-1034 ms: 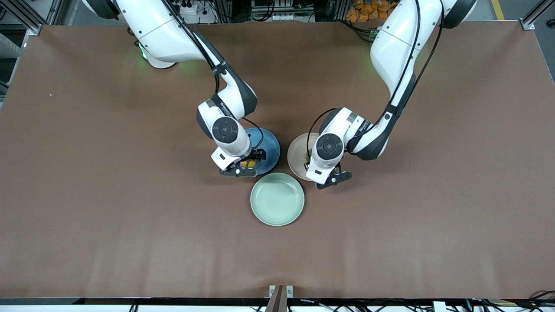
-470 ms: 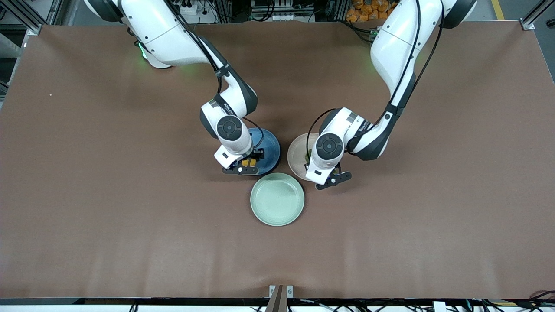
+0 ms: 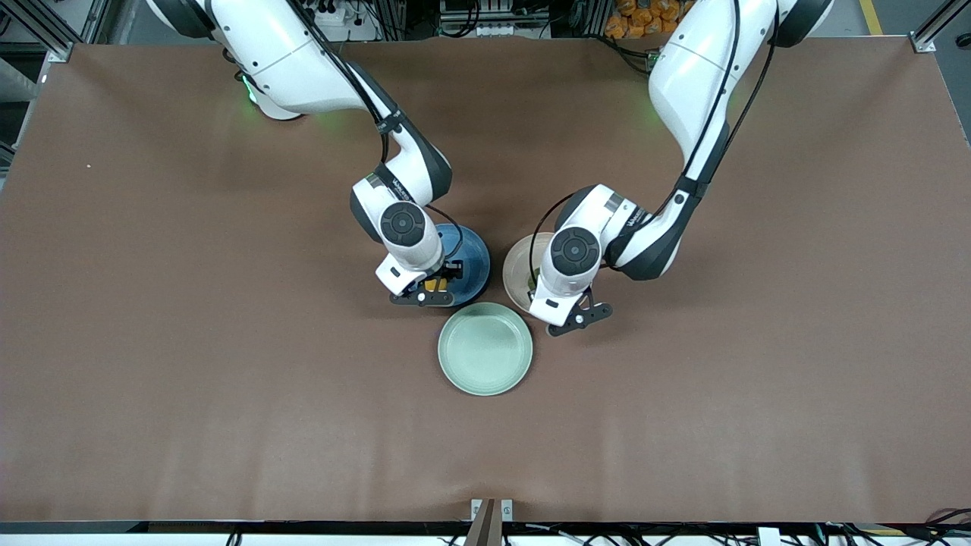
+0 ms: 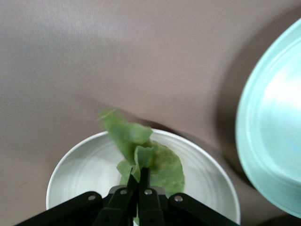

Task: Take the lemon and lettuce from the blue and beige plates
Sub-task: 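Lift the lemon with the right gripper while the left gripper lifts the lettuce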

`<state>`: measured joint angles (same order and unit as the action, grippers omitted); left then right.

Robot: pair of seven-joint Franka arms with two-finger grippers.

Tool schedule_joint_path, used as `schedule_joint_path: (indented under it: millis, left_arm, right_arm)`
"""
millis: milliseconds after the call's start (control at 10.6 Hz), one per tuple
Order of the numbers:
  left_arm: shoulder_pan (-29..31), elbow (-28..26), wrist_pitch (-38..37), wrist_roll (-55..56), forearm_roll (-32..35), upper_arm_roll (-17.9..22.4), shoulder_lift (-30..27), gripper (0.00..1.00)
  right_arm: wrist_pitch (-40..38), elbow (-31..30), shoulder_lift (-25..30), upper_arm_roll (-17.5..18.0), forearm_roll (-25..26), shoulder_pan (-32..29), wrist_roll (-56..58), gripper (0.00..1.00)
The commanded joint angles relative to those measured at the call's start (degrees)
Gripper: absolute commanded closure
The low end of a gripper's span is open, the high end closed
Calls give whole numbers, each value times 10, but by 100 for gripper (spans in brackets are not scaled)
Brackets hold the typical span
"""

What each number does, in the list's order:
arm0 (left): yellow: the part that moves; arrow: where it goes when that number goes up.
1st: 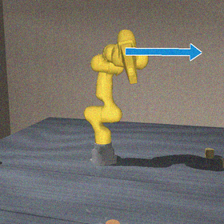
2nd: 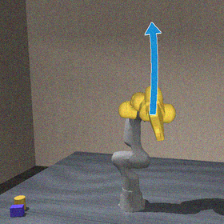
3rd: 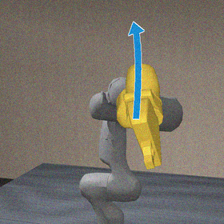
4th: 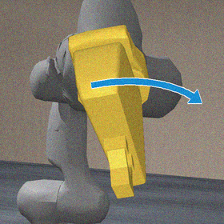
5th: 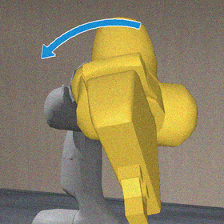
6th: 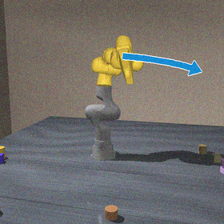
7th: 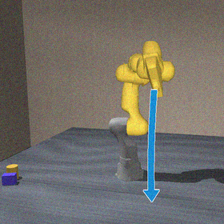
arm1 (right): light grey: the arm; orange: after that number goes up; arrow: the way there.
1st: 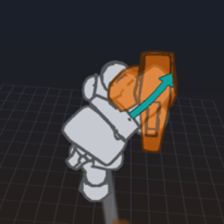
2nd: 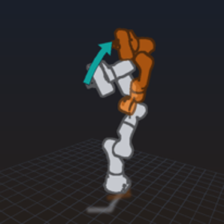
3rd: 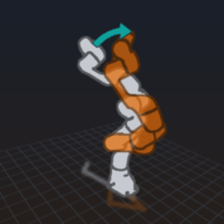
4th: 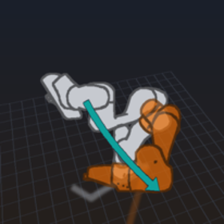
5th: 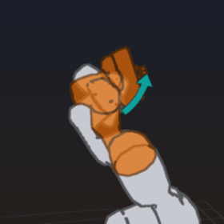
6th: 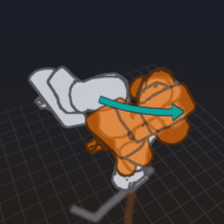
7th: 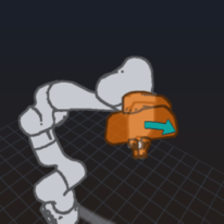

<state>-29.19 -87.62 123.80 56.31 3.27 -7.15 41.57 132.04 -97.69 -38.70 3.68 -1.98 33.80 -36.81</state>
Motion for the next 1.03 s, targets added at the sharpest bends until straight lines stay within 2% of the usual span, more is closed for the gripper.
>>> schedule_joint_path:
  millis: [0, 282, 470, 658, 940]
  left_arm:
    - [7, -7, -8, 10, 18, 9, -42, 100]
    - [90, -8, -52, -89, 18, 9, -100, 100]
    - [144, -14, -99, -180, 18, 10, -109, 100]
    - [205, -18, -111, -233, 17, 7, -93, 100]
    - [211, -14, -96, -234, 18, 25, -35, 100]
  right_arm:
    - [-71, 19, 46, 7, 6, -27, 0, 73]
    - [-110, 14, 88, 7, 4, -69, 56, 76]
    - [-176, 8, 126, -1, 4, -103, 130, 76]
    - [-209, -15, 166, -37, 5, -125, 214, 76]
    - [-210, -57, 203, -90, 6, -148, 329, 76]
